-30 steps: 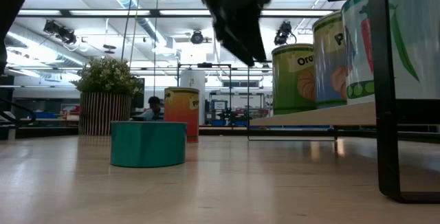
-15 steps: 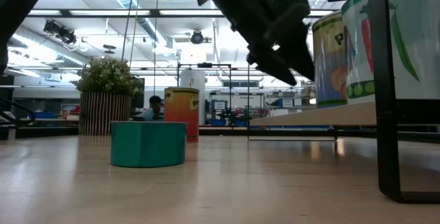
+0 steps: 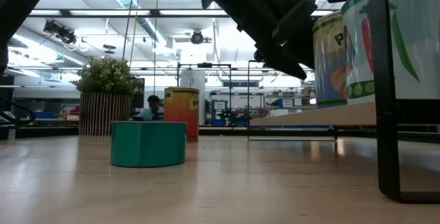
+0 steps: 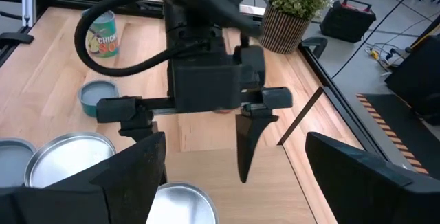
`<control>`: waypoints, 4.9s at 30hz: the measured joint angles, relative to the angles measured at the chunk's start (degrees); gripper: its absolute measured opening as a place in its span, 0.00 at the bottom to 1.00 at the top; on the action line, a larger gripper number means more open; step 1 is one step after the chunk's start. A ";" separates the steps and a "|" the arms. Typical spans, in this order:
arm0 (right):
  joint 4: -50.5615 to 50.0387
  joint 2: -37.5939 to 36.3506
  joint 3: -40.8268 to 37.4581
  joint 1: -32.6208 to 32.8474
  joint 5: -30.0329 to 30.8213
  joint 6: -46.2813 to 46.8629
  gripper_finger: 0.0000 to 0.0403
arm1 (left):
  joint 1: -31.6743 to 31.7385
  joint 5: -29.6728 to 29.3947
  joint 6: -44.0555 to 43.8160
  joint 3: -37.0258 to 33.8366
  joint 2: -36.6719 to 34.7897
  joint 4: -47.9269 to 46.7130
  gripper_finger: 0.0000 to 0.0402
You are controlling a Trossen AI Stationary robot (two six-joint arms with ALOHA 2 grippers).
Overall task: Pick and place cans onto a shelf
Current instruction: Put the canned oranges on the shelf, then put the canned pineapple on the shelf
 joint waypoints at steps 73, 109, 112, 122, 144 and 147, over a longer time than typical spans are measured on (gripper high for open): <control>1.31 0.03 -0.01 0.02 -2.01 0.88 0.89 | 8.67 -1.18 -8.69 -50.10 -34.26 3.82 0.98; 0.73 0.03 -0.01 -0.26 -1.42 -0.05 0.89 | 0.45 5.76 -7.67 -28.14 -23.72 8.59 0.80; 0.78 0.03 -0.01 -0.26 -1.42 -0.19 0.89 | -0.28 7.63 -5.83 -23.44 -19.17 8.70 0.79; 0.72 0.01 -0.01 -0.26 -1.46 -0.21 0.89 | -1.69 13.42 -0.02 -12.76 -7.95 8.37 0.83; 0.91 0.01 -0.01 -0.26 -1.49 -0.25 0.89 | -1.64 10.45 6.03 -12.24 -8.83 1.91 0.88; 0.89 0.01 -0.01 -0.26 -1.49 -0.24 0.89 | -1.64 10.43 7.72 -12.25 -9.03 0.33 0.88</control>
